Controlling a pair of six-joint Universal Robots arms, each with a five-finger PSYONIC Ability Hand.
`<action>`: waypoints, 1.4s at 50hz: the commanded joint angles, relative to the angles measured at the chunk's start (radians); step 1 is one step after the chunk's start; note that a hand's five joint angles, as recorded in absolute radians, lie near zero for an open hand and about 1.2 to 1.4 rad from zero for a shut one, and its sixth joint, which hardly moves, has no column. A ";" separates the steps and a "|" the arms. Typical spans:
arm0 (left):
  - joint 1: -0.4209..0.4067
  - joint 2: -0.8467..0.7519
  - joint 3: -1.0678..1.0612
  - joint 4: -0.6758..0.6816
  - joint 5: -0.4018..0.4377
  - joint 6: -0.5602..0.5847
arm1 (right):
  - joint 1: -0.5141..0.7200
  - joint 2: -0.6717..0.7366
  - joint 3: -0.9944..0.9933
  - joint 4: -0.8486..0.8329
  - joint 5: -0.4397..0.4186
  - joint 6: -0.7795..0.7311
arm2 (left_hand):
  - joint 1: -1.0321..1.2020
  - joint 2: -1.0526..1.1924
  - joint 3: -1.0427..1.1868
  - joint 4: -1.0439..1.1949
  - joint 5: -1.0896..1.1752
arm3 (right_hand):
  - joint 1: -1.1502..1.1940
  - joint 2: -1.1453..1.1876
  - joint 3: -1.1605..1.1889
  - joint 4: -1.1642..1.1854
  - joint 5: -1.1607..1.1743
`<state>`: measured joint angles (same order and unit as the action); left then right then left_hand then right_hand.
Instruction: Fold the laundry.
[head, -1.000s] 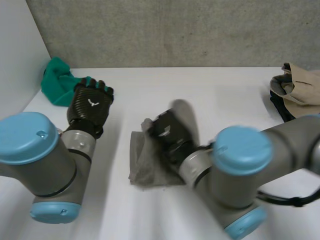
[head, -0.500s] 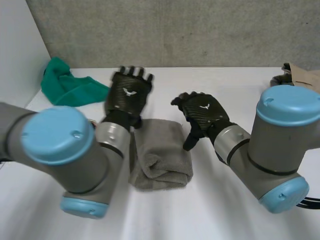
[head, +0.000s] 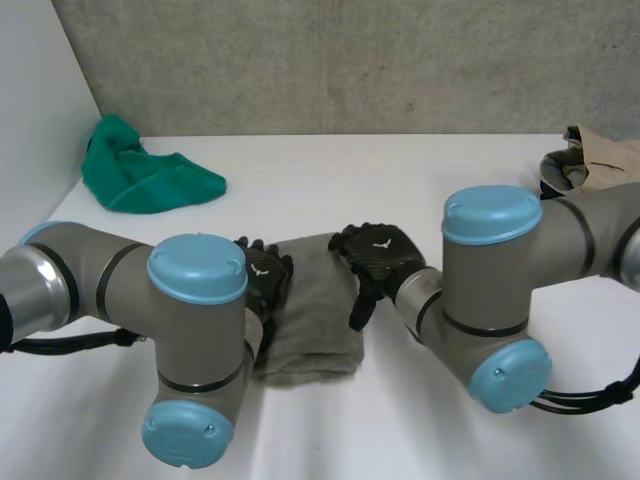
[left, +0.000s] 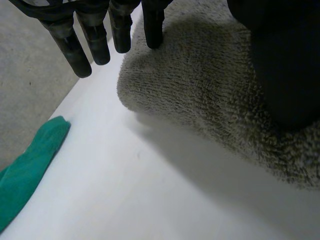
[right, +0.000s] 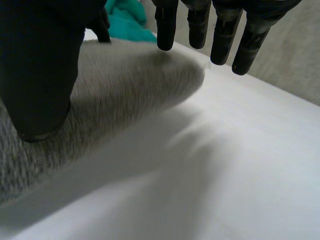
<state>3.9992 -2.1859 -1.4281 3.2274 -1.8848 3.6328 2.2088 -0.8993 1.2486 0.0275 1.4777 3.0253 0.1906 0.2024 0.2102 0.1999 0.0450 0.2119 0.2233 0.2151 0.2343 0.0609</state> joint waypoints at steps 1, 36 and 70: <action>0.001 -0.003 -0.035 0.012 -0.004 0.069 | 0.014 0.098 -0.057 0.032 0.007 -0.026 | 0.005 -0.006 -0.014 -0.004 -0.024 | -0.037 -0.049 -0.041 -0.060 -0.061; 0.193 0.316 0.037 -0.110 0.679 -0.068 | 0.223 -0.081 0.485 -0.615 0.111 -0.255 | 0.023 0.011 0.003 0.014 -0.006 | -0.037 -0.049 -0.041 -0.060 -0.061; 0.205 0.307 0.024 -0.109 0.661 -0.092 | 0.169 0.034 0.272 -0.647 0.214 -0.355 | 0.029 0.017 0.009 0.019 0.000 | 1.184 1.173 1.181 1.162 1.161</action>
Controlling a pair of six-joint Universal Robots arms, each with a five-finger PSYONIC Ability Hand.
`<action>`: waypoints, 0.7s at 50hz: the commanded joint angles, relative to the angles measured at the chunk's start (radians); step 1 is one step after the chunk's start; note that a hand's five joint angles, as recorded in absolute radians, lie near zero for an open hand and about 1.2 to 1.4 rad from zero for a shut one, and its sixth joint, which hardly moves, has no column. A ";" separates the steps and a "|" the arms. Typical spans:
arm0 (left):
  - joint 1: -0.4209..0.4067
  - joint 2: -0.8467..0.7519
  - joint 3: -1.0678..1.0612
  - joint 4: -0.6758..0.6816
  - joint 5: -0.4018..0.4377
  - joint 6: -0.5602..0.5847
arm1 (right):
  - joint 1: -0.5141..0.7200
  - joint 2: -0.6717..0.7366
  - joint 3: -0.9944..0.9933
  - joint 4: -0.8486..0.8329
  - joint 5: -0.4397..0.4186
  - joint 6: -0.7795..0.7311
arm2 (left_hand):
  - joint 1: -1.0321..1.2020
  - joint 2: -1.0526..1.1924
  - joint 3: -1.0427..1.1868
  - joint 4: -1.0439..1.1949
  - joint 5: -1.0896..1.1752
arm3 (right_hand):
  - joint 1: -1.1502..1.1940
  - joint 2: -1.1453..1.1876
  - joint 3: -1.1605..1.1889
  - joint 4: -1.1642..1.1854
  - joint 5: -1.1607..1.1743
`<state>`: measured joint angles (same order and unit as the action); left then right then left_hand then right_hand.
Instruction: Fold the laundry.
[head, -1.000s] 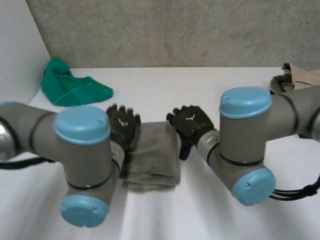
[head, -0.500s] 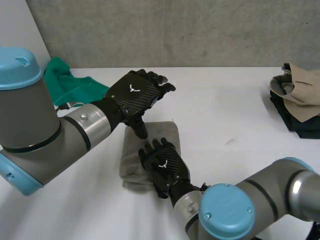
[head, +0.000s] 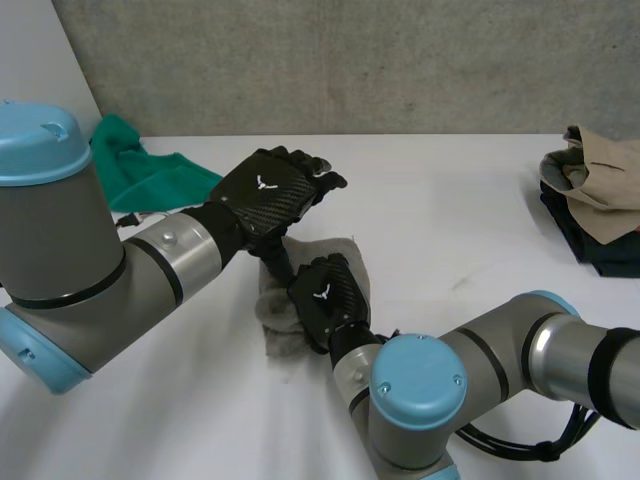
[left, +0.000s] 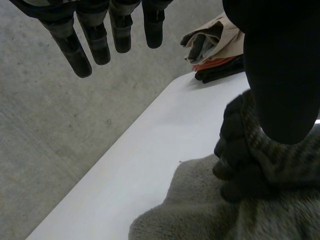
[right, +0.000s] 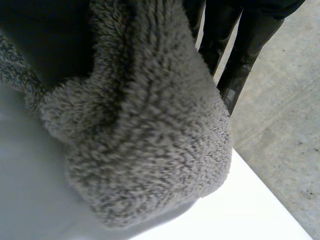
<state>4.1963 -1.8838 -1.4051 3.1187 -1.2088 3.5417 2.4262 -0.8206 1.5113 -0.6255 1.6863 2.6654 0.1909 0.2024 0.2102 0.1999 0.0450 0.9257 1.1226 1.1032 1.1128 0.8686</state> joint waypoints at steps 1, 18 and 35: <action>0.011 0.006 0.002 0.000 -0.020 -0.001 | -0.087 -0.067 0.019 0.015 0.004 0.005 | 0.029 0.017 0.009 0.019 0.000 | 0.471 0.274 0.293 0.283 0.353; 0.028 0.025 0.003 0.006 -0.048 -0.003 | -0.423 -0.235 -0.104 0.119 -0.267 0.016 | 0.026 0.014 0.006 0.017 -0.003 | 0.471 0.274 0.293 0.283 0.353; 0.019 0.048 0.008 0.014 -0.046 -0.030 | -0.872 -0.174 -0.502 -0.032 -0.536 0.375 | 0.029 0.017 0.009 0.019 0.000 | 0.471 0.274 0.293 0.283 0.353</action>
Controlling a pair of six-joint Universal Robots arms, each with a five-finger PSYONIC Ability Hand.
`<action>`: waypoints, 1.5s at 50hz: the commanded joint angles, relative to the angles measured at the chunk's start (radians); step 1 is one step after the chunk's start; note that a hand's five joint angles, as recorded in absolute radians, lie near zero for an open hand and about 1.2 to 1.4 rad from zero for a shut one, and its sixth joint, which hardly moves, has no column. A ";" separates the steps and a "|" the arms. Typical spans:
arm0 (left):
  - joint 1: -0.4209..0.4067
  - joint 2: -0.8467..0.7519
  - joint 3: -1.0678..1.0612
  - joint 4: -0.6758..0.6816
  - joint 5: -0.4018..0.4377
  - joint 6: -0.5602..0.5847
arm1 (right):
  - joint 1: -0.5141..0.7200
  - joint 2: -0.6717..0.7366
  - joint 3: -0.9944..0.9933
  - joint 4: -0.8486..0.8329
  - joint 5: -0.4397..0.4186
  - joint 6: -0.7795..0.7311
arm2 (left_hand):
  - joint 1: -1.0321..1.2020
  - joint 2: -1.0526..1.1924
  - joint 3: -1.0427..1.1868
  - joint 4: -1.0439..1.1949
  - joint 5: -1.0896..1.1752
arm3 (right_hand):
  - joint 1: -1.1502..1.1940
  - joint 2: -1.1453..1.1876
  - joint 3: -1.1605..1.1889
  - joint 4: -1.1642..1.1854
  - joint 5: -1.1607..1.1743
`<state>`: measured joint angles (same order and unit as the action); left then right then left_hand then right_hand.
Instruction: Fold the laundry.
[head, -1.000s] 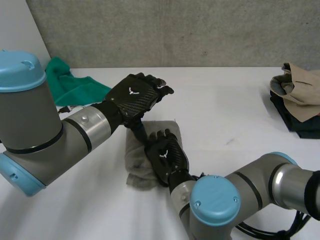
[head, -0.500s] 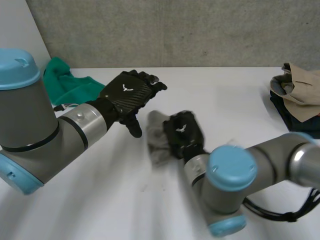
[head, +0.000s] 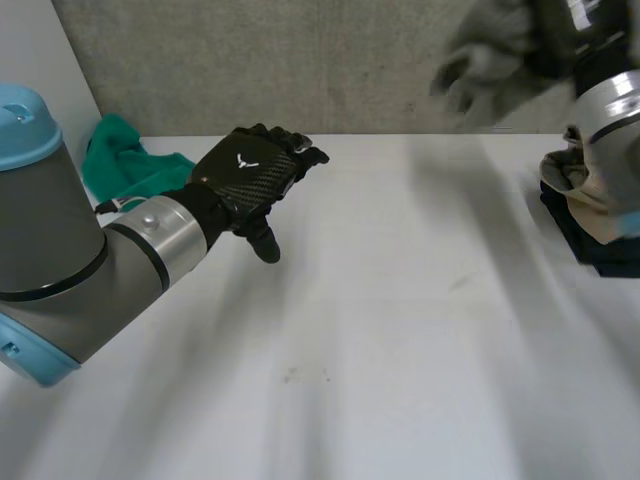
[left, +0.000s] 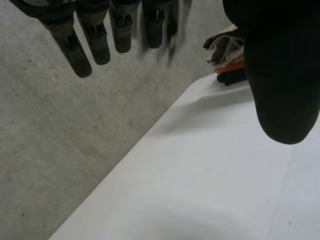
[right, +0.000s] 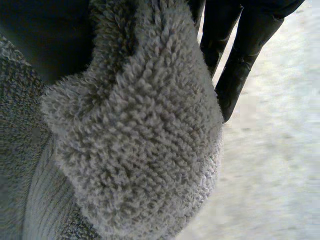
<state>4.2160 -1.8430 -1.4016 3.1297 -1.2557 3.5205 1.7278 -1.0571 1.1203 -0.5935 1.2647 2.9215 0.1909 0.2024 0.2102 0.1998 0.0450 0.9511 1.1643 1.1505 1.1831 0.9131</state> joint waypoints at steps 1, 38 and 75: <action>-0.001 0.007 0.004 0.006 0.001 -0.009 | -0.207 0.092 -0.129 -0.095 -0.135 0.149 | 0.029 0.017 0.009 0.020 0.000 | 0.445 0.232 0.246 0.213 0.309; -0.028 0.004 -0.030 0.010 -0.024 0.000 | -0.637 0.296 0.148 -0.408 -0.548 0.306 | 0.037 0.026 0.018 0.028 0.009 | 0.388 0.175 0.189 0.156 0.252; 0.087 0.065 0.035 0.234 -0.177 0.000 | -0.641 -0.288 0.134 0.152 0.142 -0.202 | 0.034 0.023 0.015 0.025 0.006 | -0.777 -0.990 -0.976 -1.009 -0.913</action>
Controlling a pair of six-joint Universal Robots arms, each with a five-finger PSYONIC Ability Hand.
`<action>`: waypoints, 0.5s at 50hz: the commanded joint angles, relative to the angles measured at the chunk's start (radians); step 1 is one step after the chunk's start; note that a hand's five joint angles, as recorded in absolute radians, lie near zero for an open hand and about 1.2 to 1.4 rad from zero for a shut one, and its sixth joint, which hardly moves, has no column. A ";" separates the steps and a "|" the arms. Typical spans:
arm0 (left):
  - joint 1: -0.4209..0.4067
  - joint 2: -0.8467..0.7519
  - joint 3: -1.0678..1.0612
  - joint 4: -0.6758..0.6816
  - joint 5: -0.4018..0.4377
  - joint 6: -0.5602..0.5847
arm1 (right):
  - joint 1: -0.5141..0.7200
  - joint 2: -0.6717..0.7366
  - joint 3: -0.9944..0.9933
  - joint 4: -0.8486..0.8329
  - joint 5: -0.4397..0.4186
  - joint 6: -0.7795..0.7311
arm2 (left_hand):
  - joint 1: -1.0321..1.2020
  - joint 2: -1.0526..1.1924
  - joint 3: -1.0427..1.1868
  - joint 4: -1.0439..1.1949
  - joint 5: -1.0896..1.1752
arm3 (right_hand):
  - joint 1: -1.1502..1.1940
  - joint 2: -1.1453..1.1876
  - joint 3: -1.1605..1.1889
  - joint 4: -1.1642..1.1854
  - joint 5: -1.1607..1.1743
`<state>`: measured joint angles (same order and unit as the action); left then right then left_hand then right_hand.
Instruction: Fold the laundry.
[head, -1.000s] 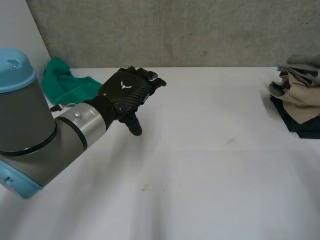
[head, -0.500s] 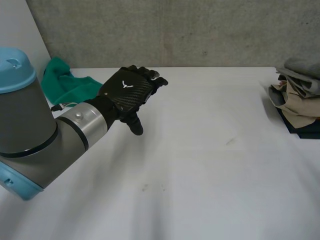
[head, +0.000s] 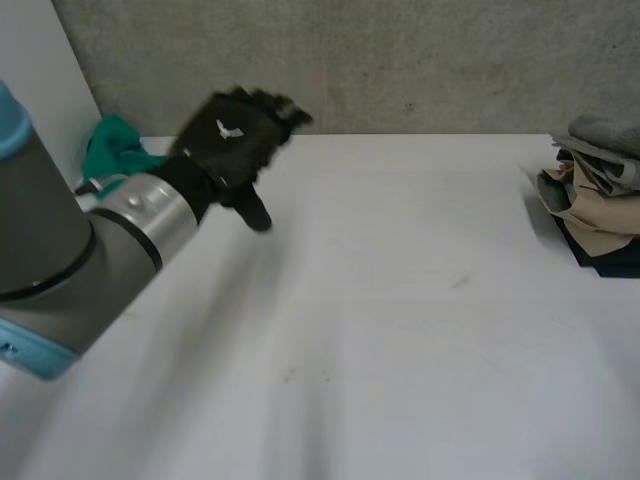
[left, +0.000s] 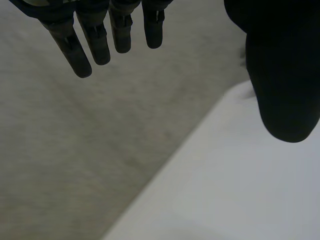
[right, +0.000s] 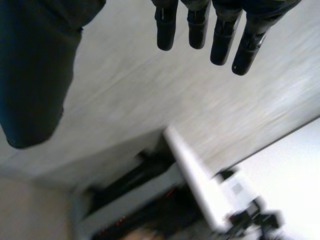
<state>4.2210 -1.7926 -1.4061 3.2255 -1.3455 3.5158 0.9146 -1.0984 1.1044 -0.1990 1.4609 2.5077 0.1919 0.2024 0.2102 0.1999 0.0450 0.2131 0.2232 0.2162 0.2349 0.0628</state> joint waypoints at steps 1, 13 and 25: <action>0.097 0.015 0.048 0.148 -0.086 0.005 | 0.203 -0.274 0.179 -0.267 -0.074 0.235 | 0.036 0.026 0.018 0.028 0.009 | -0.039 -0.049 -0.042 -0.060 -0.063; 0.404 -0.244 0.255 0.146 -0.037 0.019 | 0.737 -0.376 0.574 -0.339 -0.327 0.246 | 0.074 0.064 0.056 0.066 0.047 | -0.039 -0.049 -0.042 -0.060 -0.063; 0.551 -0.752 0.700 -0.041 0.187 0.163 | 0.995 -0.206 0.752 -0.220 -0.177 -0.026 | 0.116 0.105 0.097 0.108 0.088 | -0.039 -0.049 -0.042 -0.060 -0.063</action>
<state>4.7385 -2.3432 -0.9036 3.2710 -1.2121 3.6011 1.8332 -1.3893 1.8175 -0.4581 1.1751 2.5614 0.2469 0.2463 0.2449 0.2528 0.0793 0.2131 0.2232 0.2100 0.2352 0.0590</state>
